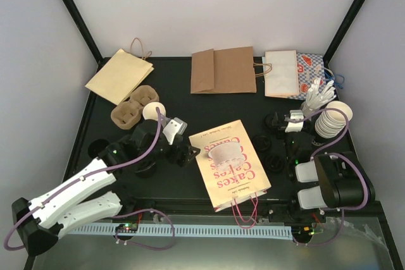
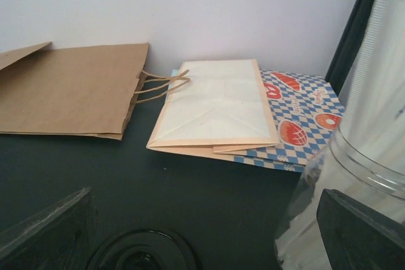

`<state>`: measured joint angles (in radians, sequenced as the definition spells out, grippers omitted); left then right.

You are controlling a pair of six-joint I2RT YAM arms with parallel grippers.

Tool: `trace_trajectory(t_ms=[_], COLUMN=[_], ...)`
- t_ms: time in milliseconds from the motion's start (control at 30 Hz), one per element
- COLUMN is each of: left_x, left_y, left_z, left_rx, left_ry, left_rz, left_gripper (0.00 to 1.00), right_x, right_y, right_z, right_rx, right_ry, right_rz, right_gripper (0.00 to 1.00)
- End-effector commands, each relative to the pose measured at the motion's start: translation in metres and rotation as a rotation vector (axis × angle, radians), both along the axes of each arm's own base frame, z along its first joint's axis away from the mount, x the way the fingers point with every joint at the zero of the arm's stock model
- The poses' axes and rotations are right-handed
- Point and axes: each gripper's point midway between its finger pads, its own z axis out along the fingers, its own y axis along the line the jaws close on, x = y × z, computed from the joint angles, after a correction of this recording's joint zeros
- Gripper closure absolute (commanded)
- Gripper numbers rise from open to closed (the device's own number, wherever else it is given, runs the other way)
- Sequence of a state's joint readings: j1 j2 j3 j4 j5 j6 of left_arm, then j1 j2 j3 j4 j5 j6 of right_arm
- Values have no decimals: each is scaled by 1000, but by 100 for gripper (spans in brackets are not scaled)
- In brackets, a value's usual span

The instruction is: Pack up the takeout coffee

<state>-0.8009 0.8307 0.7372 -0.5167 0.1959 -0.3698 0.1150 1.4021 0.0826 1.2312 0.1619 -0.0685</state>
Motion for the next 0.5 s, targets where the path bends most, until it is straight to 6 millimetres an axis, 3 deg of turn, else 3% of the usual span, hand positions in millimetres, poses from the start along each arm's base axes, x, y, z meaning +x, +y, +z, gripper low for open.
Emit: trace_trajectory(t_ms=[0, 200, 300, 467], left_x=[-7, -24, -30, -16], left_y=[-2, -5, -14, -20], left_z=[-15, -71, -83, -84], left_rx=[5, 20, -77, -126], left_ry=[71, 336, 408, 367], left_rz=[-23, 18, 26, 64], left_gripper=[1, 1, 1, 2], right_x=[15, 21, 27, 31], right_y=[5, 1, 0, -2], right_z=[34, 33, 29, 29], right_rx=[1, 11, 19, 26], right_ry=[-91, -81, -49, -39], right_rz=[32, 4, 0, 4], right_gripper=[4, 0, 0, 0])
